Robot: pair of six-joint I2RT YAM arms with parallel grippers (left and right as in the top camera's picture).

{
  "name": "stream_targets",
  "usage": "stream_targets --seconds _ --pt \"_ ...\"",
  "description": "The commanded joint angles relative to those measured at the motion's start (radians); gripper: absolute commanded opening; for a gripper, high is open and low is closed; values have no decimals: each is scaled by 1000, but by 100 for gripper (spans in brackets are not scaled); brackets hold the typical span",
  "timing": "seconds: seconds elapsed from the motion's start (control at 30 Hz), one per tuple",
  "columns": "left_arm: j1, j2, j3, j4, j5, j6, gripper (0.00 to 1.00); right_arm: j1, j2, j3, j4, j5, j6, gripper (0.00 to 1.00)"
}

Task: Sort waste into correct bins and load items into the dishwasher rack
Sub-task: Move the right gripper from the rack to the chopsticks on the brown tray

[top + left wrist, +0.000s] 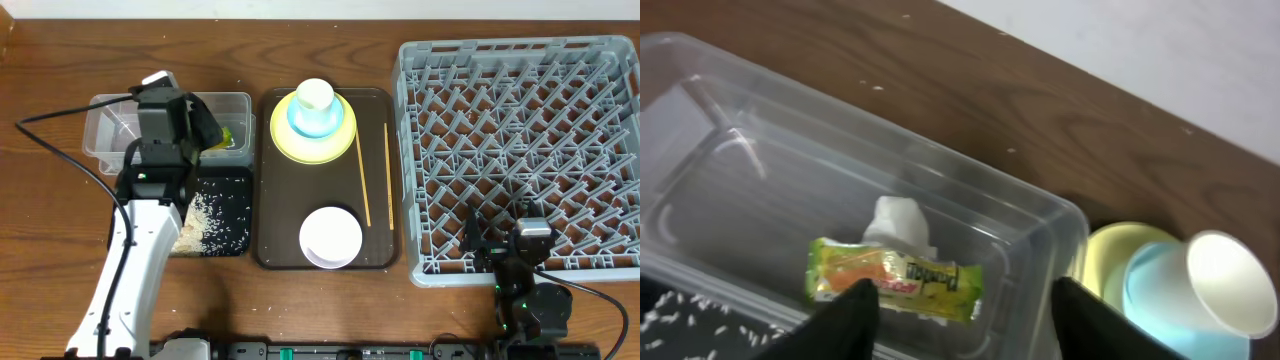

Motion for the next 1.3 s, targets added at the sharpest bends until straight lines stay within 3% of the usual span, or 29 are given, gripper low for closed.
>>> stream_targets --seconds 0.0,0.17,0.43,0.73,1.03,1.27 --pt "6 -6 19 2 -20 9 65 1 0 -2 -3 -1 -13 99" --pt "5 -5 18 1 -20 9 80 1 0 -2 61 33 -16 99" --pt "6 -5 18 1 -20 9 87 0 0 1 184 -42 -89 99" --pt "6 -5 18 1 -20 9 90 0 100 143 180 -8 -116 99" --pt "6 -5 18 -6 -20 9 94 1 604 565 47 -97 -114 99" --pt "6 -5 18 -6 -20 9 94 67 1080 1041 -287 -200 -48 99"
